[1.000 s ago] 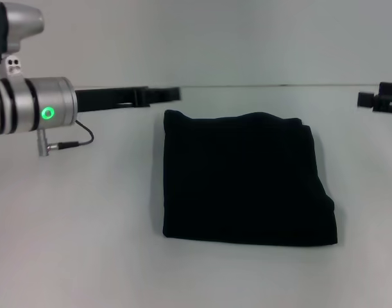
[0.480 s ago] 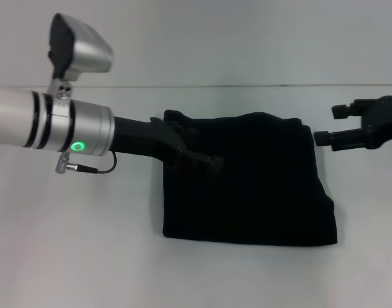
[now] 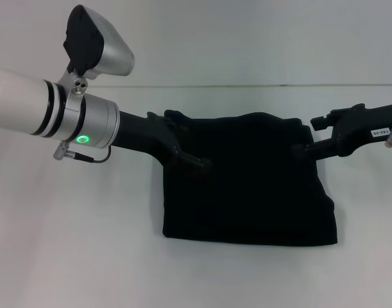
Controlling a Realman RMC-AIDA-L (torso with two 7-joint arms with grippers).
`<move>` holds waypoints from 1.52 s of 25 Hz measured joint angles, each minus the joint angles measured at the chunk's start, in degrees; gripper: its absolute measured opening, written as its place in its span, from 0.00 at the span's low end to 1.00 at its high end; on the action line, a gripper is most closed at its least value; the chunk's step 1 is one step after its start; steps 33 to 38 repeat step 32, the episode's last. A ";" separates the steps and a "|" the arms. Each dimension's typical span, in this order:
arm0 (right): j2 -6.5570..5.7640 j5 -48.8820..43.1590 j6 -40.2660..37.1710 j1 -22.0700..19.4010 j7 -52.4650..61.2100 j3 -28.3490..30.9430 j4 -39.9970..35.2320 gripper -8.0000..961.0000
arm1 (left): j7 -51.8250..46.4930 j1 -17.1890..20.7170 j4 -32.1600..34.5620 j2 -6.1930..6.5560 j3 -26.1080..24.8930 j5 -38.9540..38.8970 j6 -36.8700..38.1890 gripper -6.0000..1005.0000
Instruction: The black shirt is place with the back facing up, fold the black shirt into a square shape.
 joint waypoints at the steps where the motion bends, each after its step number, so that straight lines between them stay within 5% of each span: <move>1: 0.10 -0.07 0.03 0.06 0.00 -0.01 0.00 0.93 | 0.16 0.05 0.02 0.00 0.01 0.26 -0.02 0.94; 38: 0.23 0.12 -0.42 0.26 0.40 0.34 -0.08 0.93 | 1.33 1.01 1.51 -0.23 -0.60 0.90 0.63 0.93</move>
